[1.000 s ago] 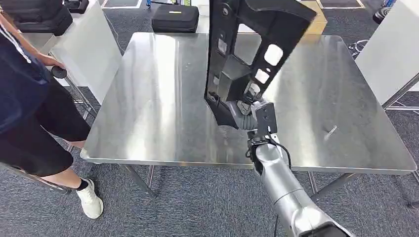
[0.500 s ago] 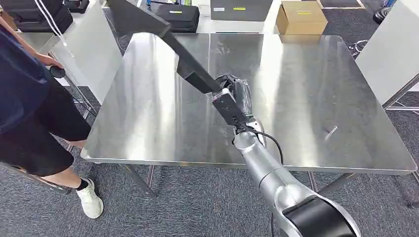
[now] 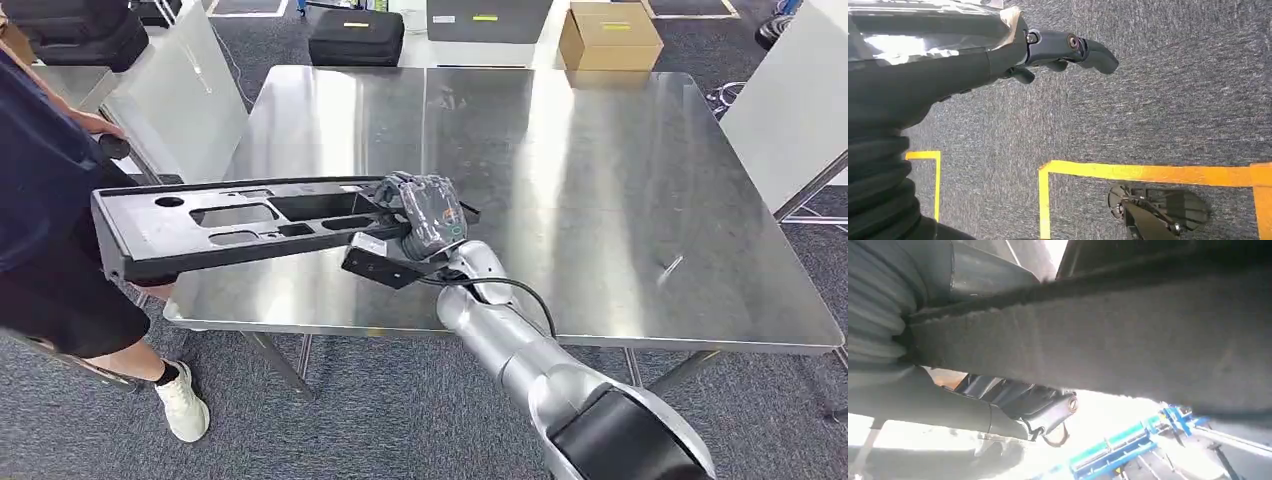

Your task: Take the parts from the cabinet and place them on the table.

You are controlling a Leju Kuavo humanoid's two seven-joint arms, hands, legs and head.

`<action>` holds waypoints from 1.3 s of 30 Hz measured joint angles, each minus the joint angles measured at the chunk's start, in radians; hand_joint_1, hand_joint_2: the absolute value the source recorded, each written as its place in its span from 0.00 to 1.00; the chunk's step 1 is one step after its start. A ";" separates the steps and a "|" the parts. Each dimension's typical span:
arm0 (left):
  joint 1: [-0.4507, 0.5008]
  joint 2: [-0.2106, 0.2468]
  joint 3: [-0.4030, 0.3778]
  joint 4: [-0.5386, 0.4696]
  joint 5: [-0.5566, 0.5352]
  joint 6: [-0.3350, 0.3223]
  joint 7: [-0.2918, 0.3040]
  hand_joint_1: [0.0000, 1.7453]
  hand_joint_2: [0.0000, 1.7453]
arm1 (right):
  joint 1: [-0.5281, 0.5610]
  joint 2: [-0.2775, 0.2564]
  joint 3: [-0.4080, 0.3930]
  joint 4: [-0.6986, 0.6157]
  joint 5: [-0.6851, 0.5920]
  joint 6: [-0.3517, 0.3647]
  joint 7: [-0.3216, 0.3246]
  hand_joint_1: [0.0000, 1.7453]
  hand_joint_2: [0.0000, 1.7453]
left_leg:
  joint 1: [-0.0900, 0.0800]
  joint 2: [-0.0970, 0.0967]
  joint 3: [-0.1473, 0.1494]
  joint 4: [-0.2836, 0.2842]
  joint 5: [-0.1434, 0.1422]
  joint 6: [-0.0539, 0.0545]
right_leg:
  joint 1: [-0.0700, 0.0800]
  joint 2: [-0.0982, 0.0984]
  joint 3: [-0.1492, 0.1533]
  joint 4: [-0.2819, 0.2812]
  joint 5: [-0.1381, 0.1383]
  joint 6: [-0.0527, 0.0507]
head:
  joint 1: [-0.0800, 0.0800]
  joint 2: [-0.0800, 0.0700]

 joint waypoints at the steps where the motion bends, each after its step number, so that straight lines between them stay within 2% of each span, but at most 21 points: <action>1: 0.000 0.000 0.000 0.000 0.000 0.000 0.000 0.00 1.00 | -0.002 0.000 0.006 0.003 0.002 -0.001 0.000 1.00 1.00 | 0.000 0.000 0.000 0.000 0.000 0.000 | 0.000 0.000 0.000 0.000 0.000 0.000 | 0.000 0.000; 8: 0.000 0.000 -0.006 0.000 -0.001 0.000 0.000 0.00 1.00 | -0.006 0.004 0.023 0.022 0.007 -0.002 0.003 1.00 1.00 | 0.000 0.000 0.001 0.000 0.000 0.000 | 0.000 0.000 0.001 0.000 0.000 0.000 | 0.000 0.000; 10: 0.000 0.000 -0.008 0.000 -0.005 0.000 -0.001 0.00 1.00 | -0.007 0.004 0.033 0.026 0.030 -0.003 0.024 1.00 1.00 | 0.000 0.000 0.001 0.000 0.000 0.000 | 0.000 0.000 0.001 0.000 0.000 0.000 | 0.000 0.000; 14: 0.000 0.000 -0.015 0.000 -0.010 -0.001 -0.005 0.00 1.00 | -0.013 0.011 0.079 0.038 0.151 -0.002 0.134 1.00 1.00 | 0.000 0.000 0.001 0.000 0.000 0.000 | 0.000 0.000 0.001 0.000 0.000 0.000 | 0.000 0.000; 20: -0.001 0.000 -0.016 0.000 -0.013 -0.001 -0.005 0.00 1.00 | -0.030 0.003 0.117 0.060 0.226 -0.001 0.265 1.00 1.00 | 0.000 0.000 0.001 0.000 0.000 0.000 | 0.000 0.000 0.001 0.000 0.000 0.000 | 0.000 0.000; 23: -0.001 0.000 -0.019 0.000 -0.022 -0.001 -0.005 0.00 1.00 | -0.050 -0.025 0.120 0.073 0.257 -0.001 0.353 1.00 1.00 | -0.001 0.000 0.001 0.001 0.000 0.000 | 0.000 -0.001 0.002 0.000 0.000 0.000 | 0.000 0.000; 26: 0.001 0.000 -0.021 0.000 -0.027 -0.001 -0.005 0.00 1.00 | -0.067 -0.071 0.116 0.085 0.256 -0.002 0.404 1.00 1.00 | -0.001 -0.002 0.001 0.003 0.000 0.000 | 0.000 -0.001 0.002 0.000 0.000 0.000 | 0.000 0.000; 29: 0.000 0.001 -0.023 0.000 -0.028 -0.001 -0.001 0.00 1.00 | -0.081 -0.123 0.098 0.098 0.258 -0.002 0.432 1.00 1.00 | -0.001 -0.001 0.001 0.003 0.000 0.000 | -0.001 0.000 0.002 0.000 0.001 0.001 | 0.000 0.000; 33: 0.001 0.002 -0.023 0.000 -0.031 -0.001 0.001 0.00 1.00 | -0.093 -0.162 0.076 0.108 0.259 -0.002 0.452 1.00 1.00 | -0.001 -0.001 0.001 0.004 0.000 0.000 | -0.001 0.000 0.002 0.000 0.001 0.001 | 0.000 0.000; 39: 0.000 0.002 -0.023 0.000 -0.034 0.000 0.001 0.00 1.00 | -0.101 -0.190 0.060 0.117 0.259 -0.002 0.453 1.00 1.00 | 0.000 0.000 0.001 0.003 0.000 0.000 | -0.001 0.000 0.002 0.000 0.001 0.001 | 0.000 0.000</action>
